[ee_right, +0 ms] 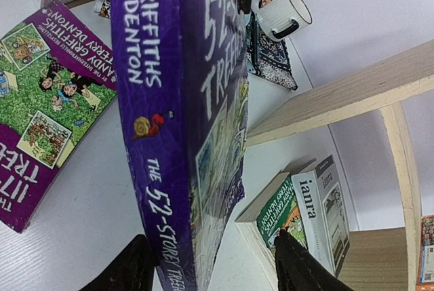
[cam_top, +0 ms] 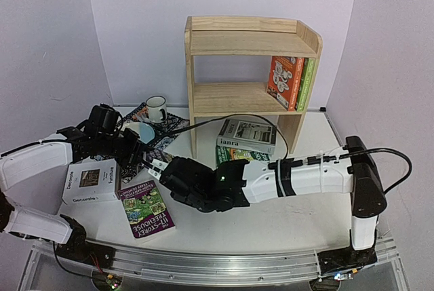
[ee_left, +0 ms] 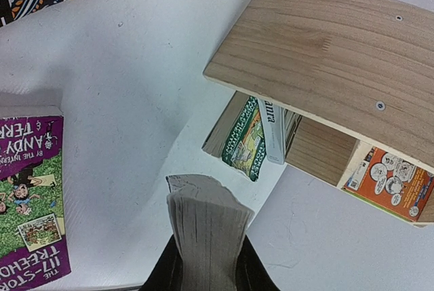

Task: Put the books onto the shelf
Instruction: Pass from the left arm to the right, then place the book on the shelf.

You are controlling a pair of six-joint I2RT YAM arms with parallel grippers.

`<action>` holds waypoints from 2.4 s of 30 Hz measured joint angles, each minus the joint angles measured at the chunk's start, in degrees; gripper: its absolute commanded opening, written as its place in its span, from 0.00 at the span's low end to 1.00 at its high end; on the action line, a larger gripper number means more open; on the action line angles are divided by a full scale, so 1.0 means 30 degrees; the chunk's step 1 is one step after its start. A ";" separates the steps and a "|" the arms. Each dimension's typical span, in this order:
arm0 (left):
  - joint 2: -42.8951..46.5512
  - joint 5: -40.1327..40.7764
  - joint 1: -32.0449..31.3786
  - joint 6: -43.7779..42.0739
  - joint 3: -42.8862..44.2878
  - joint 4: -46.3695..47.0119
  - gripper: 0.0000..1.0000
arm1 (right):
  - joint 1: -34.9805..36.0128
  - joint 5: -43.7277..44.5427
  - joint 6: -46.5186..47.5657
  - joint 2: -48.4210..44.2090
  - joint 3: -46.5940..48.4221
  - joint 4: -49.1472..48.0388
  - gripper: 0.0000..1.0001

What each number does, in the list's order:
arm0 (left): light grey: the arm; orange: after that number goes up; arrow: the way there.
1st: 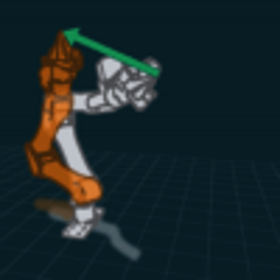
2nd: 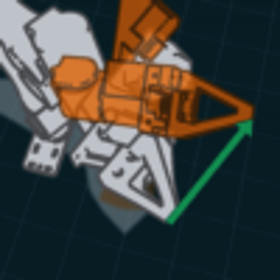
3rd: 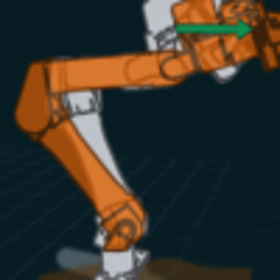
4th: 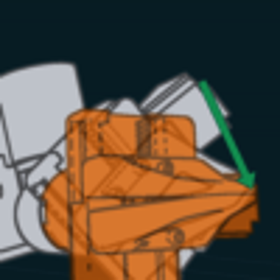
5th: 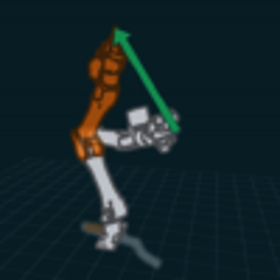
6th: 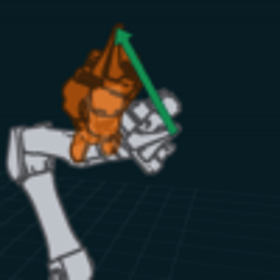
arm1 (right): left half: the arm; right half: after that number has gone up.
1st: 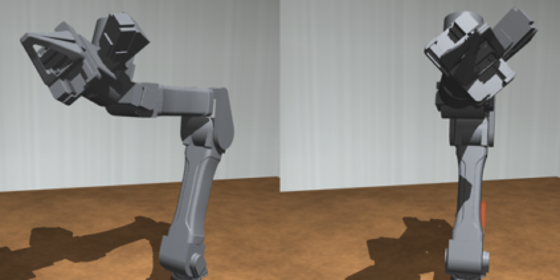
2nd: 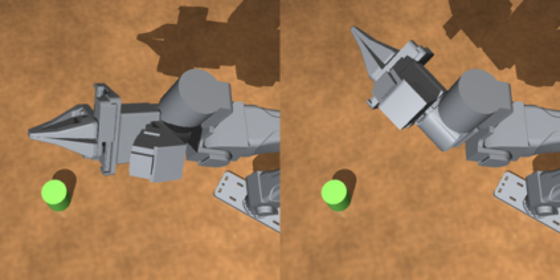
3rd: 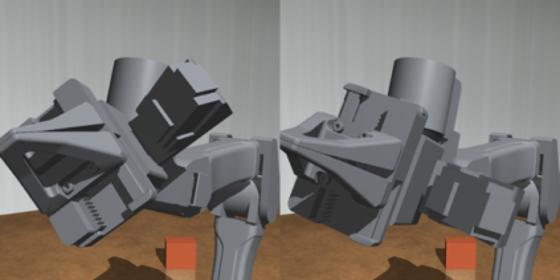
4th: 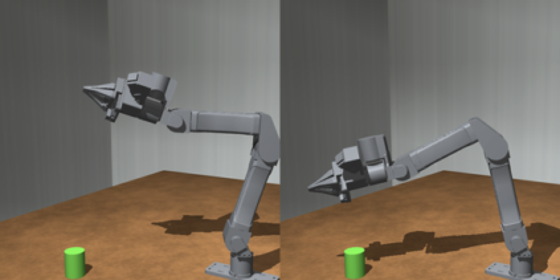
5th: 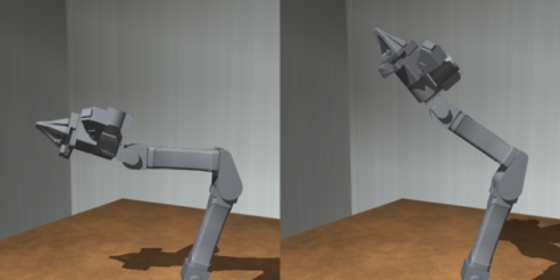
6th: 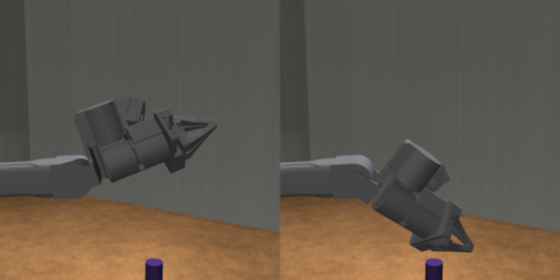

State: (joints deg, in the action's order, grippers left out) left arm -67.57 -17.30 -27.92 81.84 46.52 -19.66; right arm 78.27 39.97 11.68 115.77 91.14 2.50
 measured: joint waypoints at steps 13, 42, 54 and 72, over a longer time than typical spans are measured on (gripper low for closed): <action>-0.0095 -0.0028 0.0000 0.0000 0.0000 -0.0015 0.00 | 0.0267 -0.0447 -0.0204 0.0131 0.0201 -0.0333 0.68; -0.0277 -0.0342 0.0015 -0.0119 0.0000 -0.0233 0.00 | 0.0259 0.1147 -0.0421 0.2112 0.0381 -0.1520 0.05; -0.0029 -0.0347 0.0056 0.0024 0.0000 0.0141 0.91 | 0.0243 0.1552 -0.0752 0.2100 0.0201 -0.1680 0.00; 0.2588 0.3348 0.0036 -0.3754 0.0572 0.0391 0.99 | -0.2717 0.0201 -0.3427 -0.7678 -0.7349 -0.1474 0.00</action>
State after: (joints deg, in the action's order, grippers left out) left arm -59.81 -7.26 -27.81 70.58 48.24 -18.49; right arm 70.11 40.57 1.40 92.73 69.09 -1.93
